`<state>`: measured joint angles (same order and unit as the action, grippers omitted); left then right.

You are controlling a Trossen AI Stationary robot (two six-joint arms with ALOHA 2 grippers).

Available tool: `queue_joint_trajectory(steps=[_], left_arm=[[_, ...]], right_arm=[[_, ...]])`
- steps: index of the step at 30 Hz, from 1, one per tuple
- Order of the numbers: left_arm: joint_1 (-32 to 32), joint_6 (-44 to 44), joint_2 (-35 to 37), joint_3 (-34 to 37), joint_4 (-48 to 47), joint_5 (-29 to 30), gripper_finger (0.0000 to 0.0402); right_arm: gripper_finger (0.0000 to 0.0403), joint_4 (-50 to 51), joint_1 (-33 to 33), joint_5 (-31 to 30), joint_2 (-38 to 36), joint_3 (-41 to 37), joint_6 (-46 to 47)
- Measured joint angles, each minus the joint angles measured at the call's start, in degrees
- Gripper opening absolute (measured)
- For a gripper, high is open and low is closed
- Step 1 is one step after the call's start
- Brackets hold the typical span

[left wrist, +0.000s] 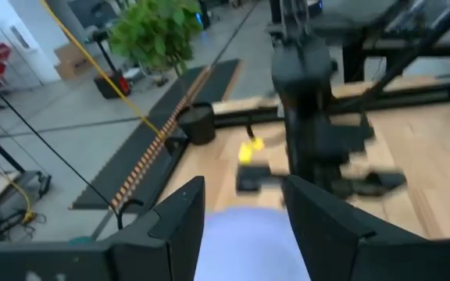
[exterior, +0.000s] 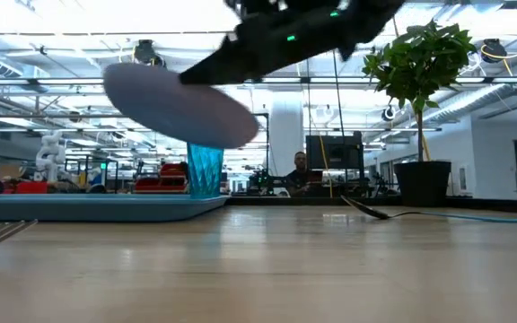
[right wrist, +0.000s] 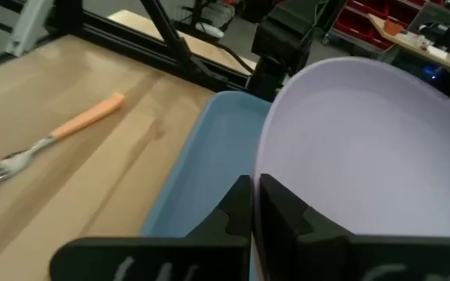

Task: Pick and place plate/cup/fork/spoon on tray
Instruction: Put the purple plate on the blue tray

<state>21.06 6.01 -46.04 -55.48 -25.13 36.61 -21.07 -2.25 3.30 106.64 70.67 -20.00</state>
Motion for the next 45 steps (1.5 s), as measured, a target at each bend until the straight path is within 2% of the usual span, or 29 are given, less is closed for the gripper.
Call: queue_joint_trajectory(steps=[8,19,24,30,42,45], left_arm=[[-1.0,0.8,0.3,0.0,-0.1,0.0,0.0182],[-1.2,0.0,-0.1,0.0,-0.9,-0.5,0.0182],[-1.2,0.0,-0.1,0.0,-0.9,-0.5,0.0182],[-1.2,0.1,-0.1,0.0,-0.9,-0.5,0.0182],[-1.2,0.4,-0.1,0.0,-0.8,-0.5,0.0182],[-1.2,-0.1,-0.1,0.0,-0.8,-0.5,0.0182]], right_arm=[[0.0000,-0.2,1.0,0.2,11.6,11.9,-3.2],[0.0000,-1.3,3.1,0.0,23.8,23.3,-5.0],[0.0000,-2.2,4.2,0.2,26.3,24.8,-6.2],[0.0000,-3.1,5.9,1.4,28.1,24.8,-3.2],[0.0000,-4.5,7.2,3.1,28.3,24.8,-3.2],[0.0000,-5.5,7.7,5.7,28.3,24.7,-3.2]])
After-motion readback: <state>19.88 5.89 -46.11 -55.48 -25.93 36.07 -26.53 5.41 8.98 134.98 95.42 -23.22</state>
